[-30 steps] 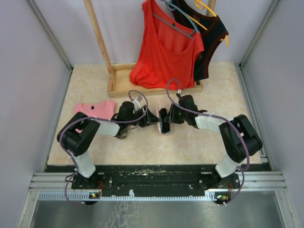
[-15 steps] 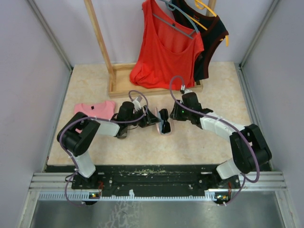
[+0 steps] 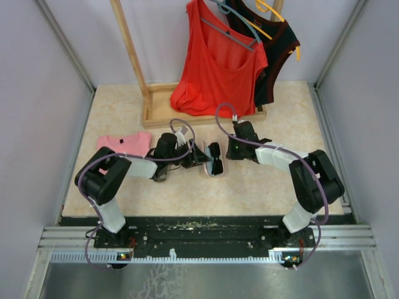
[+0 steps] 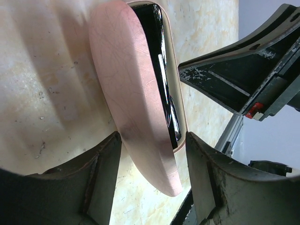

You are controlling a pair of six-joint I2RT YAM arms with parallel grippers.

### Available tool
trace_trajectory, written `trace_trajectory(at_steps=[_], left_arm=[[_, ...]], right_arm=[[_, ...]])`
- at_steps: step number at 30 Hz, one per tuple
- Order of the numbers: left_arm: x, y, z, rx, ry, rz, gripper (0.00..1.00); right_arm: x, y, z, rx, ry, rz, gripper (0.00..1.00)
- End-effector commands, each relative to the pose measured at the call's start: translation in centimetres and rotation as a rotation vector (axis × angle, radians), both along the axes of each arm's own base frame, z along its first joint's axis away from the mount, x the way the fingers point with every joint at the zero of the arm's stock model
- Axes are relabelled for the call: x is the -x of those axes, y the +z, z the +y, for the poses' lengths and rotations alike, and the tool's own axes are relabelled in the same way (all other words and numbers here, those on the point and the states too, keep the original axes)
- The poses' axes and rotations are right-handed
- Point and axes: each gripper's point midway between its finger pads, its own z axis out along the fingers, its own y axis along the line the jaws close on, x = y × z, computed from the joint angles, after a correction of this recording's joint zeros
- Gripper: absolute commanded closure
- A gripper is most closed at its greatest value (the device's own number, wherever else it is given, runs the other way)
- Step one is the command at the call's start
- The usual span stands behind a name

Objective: Organize the sunglasses
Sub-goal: Close the sunglasses case at the center of the board.

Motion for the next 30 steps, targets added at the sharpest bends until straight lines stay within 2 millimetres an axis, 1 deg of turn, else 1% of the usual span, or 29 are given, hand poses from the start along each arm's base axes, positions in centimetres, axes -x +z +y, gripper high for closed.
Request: trace_trajectory(at_steps=[1,8,14,24,25,26,30], left_arm=[[-0.3,1.9,-0.8,0.023,-0.032,-0.053,0.36],[-0.3,3.0,-1.0,0.021,-0.043,-0.078,0.32],[-0.4,4.0,-1.4,0.017,-0.052,-0.105,0.3],[0.3,5.2,-2.1,0.004,-0.076,-0.139,0.29],[0.4,5.3,-2.0,0.001,-0.075,-0.144,0.29],[0.4,5.4,-2.0,0.0,-0.074,-0.148,0.28],[0.4,5.6,-2.1,-0.002,-0.078,-0.152,0.28]], right_arm=[[-1.2,1.7,1.7,-0.059,0.046,-0.049,0.84],[-0.7,1.5,2.8,-0.097,0.071,-0.038,0.84],[-0.6,1.2,3.1,-0.078,0.079,-0.029,0.84],[-0.1,0.8,3.8,-0.095,0.098,-0.019,0.84],[0.1,-0.2,3.8,-0.086,0.097,0.003,0.84],[0.2,-0.6,3.8,-0.084,0.096,0.011,0.84],[0.3,-0.8,3.9,-0.091,0.096,0.017,0.84]])
